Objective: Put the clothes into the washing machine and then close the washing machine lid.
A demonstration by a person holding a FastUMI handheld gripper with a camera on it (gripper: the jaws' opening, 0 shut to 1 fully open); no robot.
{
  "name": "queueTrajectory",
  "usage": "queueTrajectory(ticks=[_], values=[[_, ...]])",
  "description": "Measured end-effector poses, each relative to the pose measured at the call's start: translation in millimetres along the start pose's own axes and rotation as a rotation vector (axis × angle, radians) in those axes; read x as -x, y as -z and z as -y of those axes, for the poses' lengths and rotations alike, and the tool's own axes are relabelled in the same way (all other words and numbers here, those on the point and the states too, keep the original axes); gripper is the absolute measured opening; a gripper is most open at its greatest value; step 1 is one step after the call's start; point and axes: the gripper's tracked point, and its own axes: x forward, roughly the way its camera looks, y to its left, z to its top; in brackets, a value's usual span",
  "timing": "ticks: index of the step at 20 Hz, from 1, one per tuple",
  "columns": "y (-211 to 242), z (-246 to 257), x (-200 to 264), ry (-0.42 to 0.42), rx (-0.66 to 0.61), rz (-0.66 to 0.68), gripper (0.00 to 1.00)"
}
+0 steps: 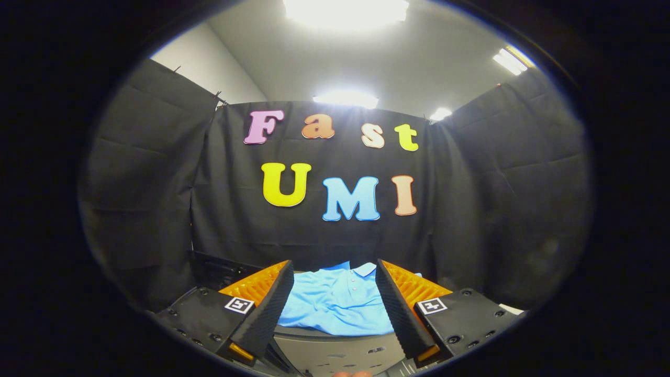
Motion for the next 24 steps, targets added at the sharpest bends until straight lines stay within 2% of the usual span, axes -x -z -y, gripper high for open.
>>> queueTrajectory(ticks=[7, 12, 18, 24], values=[[17.9, 26.4, -79.0, -0.01, -0.012, -0.203, 0.97], [60.2, 40.7, -127.3, -0.024, 0.012, -0.391, 0.97], [104.2, 44.8, -157.1, -0.056, 0.05, -0.551, 0.98], [138.0, 54.4, -173.5, -0.07, 0.068, -0.648, 0.98]])
